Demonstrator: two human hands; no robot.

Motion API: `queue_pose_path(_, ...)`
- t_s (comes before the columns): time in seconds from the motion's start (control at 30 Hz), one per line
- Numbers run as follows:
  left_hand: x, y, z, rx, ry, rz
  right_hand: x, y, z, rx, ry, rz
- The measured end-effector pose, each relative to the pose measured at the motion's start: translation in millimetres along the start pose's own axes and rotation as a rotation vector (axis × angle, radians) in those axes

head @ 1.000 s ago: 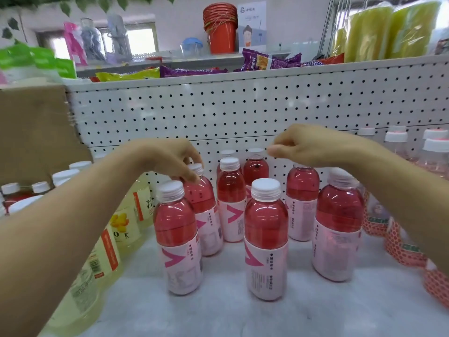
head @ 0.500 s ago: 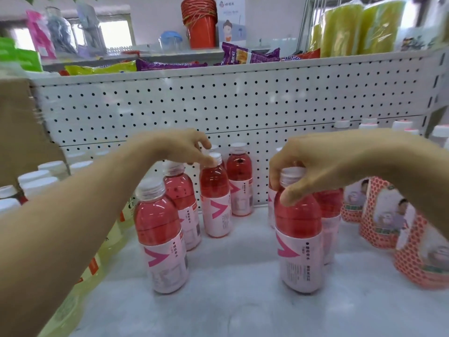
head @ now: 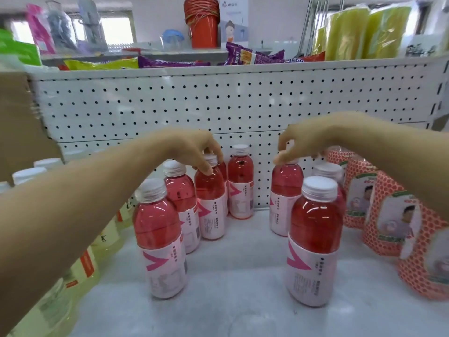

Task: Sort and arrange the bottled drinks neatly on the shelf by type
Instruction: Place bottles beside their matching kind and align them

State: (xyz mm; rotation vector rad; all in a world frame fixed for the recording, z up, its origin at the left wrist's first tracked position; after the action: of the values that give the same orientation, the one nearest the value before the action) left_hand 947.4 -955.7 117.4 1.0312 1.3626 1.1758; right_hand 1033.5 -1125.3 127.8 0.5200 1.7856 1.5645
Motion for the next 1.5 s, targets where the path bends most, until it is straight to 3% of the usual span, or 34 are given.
queue_pose_path(0.07,1,0,2,-0.020,-0.009,0.026,-3,-15,15,0.073,-0.026,-0.004)
queue_pose_path(0.27,2,-2,4,-0.019,-0.039,-0.025,13,-13,37,0.074,0.131,0.091)
queue_pose_path(0.5,3,-1,1,-0.001,-0.035,-0.063,11,-15,49,0.117,0.164,0.157)
queue_pose_path(0.9,-5,-5,15,0.195,0.030,-0.051,-6,-19,45,0.345,0.115,0.056)
queue_pose_path(0.97,-7,4,21,0.114,0.000,-0.126,4,-10,56,0.298,0.143,0.071)
queue_pose_path(1.07,7,36,32,-0.160,0.023,-0.100,25,12,82,0.095,0.189,0.178)
queue_pose_path(1.17,28,26,47,-0.063,0.131,0.048,50,8,100,0.092,0.246,0.220)
queue_pose_path(1.27,32,6,59,0.043,0.170,-0.022,62,3,111,0.074,0.268,0.155)
queue_pose_path(1.5,16,6,74,-0.011,0.092,0.039,51,0,118,0.055,0.285,0.092)
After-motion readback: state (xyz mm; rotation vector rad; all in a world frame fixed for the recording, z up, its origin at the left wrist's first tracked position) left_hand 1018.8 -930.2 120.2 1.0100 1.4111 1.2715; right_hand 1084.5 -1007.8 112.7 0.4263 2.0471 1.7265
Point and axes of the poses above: each hand's wrist, its own z-axis towards the middle knuckle, its own y-axis out of the back of the hand, x = y × z, the point moved 10 cm from there along z, towards the middle knuckle, and after that the axes turned 6 degrees about -z, right-handed, at the moved point
